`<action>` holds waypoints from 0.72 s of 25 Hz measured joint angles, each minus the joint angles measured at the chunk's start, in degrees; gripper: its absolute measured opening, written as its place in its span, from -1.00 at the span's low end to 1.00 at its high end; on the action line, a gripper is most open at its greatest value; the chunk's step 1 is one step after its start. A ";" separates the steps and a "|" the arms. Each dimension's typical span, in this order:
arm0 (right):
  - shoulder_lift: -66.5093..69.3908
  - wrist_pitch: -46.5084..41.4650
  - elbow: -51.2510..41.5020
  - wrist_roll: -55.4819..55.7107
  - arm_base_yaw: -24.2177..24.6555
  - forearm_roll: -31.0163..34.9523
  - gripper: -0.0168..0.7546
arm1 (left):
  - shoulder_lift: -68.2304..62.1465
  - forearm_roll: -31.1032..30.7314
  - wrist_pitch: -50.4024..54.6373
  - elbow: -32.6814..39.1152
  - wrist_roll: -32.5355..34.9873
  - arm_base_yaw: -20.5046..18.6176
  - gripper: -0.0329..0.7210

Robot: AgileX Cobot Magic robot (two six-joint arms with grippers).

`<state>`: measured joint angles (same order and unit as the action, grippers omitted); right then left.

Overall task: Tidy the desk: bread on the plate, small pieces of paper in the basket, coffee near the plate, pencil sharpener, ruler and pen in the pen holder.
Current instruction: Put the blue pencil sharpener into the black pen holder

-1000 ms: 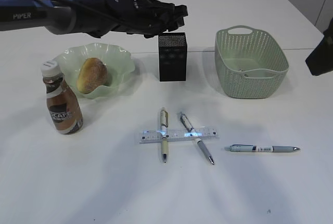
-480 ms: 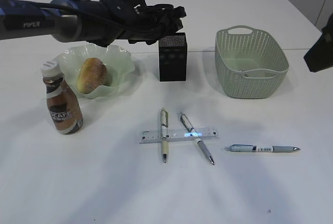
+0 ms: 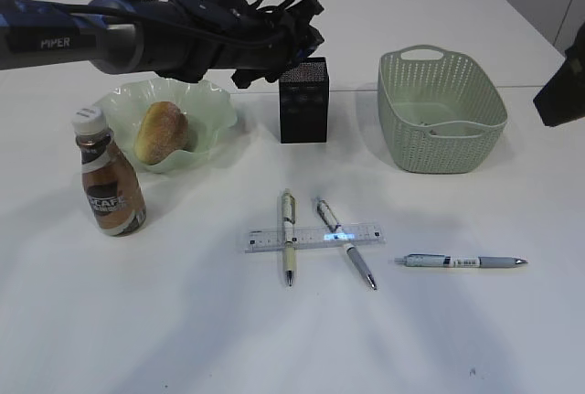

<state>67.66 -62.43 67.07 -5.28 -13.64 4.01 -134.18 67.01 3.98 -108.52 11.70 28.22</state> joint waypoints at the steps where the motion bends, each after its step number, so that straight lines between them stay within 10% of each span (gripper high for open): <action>1: 0.00 0.00 0.00 0.00 0.00 0.00 0.05 | 0.00 0.30 0.47 0.00 0.00 0.00 -0.01; 18: 0.00 0.03 0.00 -0.14 0.00 0.00 0.05 | 0.00 -2.92 1.01 0.00 2.23 0.00 -0.01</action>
<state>67.66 -62.40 67.07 -5.42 -13.64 4.01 -134.18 64.09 4.98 -108.52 13.93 28.22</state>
